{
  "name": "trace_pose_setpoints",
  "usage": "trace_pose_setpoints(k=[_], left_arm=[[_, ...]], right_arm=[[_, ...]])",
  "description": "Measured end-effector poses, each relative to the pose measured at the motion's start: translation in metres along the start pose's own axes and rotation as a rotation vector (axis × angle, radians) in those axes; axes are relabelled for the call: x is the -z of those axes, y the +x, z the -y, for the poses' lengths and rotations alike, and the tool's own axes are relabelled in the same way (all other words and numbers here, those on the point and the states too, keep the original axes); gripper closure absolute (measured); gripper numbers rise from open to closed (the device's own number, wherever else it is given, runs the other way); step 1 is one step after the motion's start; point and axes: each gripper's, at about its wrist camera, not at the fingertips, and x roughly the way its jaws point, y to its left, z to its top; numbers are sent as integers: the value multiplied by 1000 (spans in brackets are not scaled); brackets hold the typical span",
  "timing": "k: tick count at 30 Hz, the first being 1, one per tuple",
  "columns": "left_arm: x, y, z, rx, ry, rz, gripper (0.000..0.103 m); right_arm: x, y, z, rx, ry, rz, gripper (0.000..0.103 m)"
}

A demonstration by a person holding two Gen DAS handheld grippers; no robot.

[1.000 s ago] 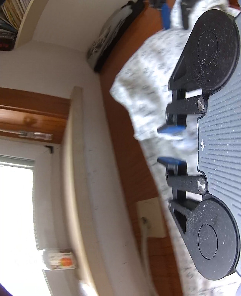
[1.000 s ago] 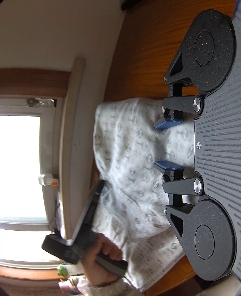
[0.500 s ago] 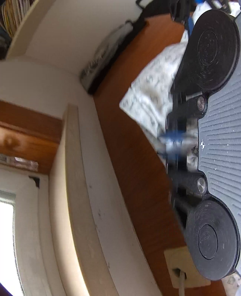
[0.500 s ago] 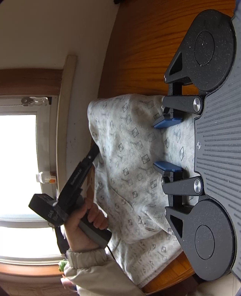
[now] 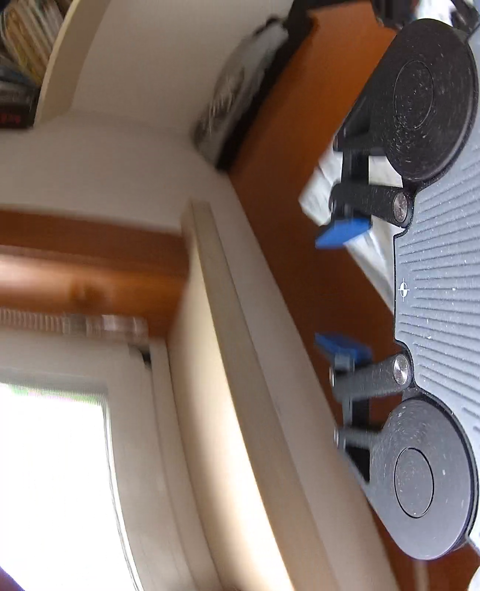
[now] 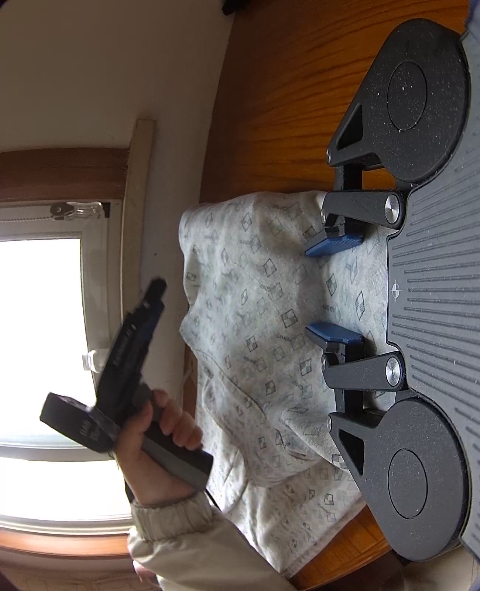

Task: Fold clothes

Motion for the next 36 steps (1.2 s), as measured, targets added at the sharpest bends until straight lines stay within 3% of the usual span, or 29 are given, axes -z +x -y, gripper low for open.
trace_pose_setpoints(k=[5,7,8,15,17,19,20,21,23,26,30,33,36], left_arm=[[-16,50,17,70,74,-109,44],[-19,56,19,76,73,-111,65],[-20,56,19,77,67,-107,103],[-26,60,22,87,28,-79,103],[-28,60,22,90,16,-71,98],[-29,62,23,96,10,-70,70],[-28,63,25,106,15,-83,46],[-26,65,26,116,20,-96,36],[-24,68,28,136,30,-123,39],[-23,76,30,168,42,-148,94],[-34,66,19,155,-24,-66,96],[-36,71,24,59,43,-69,99],[-34,74,18,1,18,-69,101]], right_arm=[[0,1,-2,6,-6,1,61],[0,0,-3,5,-5,1,61],[0,0,-3,3,-4,1,61],[2,-1,-4,3,-5,9,61],[2,-2,-4,2,-6,8,61],[1,-2,-4,1,-4,8,61],[1,-2,-4,2,-3,8,61],[0,-2,-4,3,-3,8,61],[0,-2,-5,5,-3,9,61],[0,-3,-6,9,-6,9,61],[1,-3,-9,16,-21,9,61],[1,-4,-11,20,-27,10,61],[1,-5,-11,21,-27,10,61]])
